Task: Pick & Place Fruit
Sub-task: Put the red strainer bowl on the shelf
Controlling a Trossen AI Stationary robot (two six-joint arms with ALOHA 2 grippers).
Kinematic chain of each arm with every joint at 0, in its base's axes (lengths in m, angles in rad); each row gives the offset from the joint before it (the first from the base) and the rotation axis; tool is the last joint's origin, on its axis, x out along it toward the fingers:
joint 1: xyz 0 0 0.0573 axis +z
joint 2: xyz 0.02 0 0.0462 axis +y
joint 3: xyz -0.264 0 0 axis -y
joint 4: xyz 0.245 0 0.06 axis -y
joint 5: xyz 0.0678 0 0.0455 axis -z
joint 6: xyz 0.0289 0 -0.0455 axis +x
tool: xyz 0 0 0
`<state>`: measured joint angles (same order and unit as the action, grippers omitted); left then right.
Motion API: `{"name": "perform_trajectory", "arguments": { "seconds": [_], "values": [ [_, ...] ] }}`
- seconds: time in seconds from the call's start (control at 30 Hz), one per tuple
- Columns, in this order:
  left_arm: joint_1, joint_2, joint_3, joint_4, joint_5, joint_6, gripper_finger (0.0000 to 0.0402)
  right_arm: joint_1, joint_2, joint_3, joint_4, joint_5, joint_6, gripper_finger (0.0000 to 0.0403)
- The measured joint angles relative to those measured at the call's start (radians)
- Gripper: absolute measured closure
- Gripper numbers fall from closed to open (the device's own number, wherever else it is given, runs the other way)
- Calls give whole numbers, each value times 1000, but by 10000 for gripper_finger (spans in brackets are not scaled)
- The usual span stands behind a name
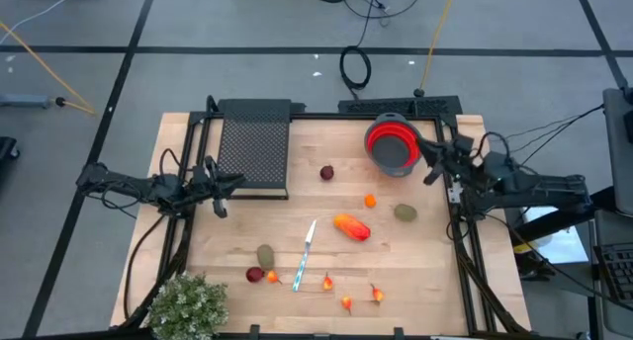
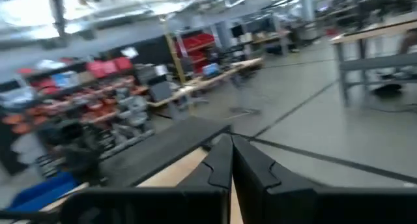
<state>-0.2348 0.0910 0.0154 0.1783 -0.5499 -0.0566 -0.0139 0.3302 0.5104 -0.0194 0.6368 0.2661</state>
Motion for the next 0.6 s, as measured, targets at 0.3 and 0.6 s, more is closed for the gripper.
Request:
{"name": "perform_trajectory", "arguments": {
  "seconds": [0.3,0.6],
  "values": [
    [0,0,0,7,0,0,350,-51,220,245,-320,127,92,402],
    [0,0,0,7,0,0,350,-272,446,479,-704,-53,361,402]
  ]
}}
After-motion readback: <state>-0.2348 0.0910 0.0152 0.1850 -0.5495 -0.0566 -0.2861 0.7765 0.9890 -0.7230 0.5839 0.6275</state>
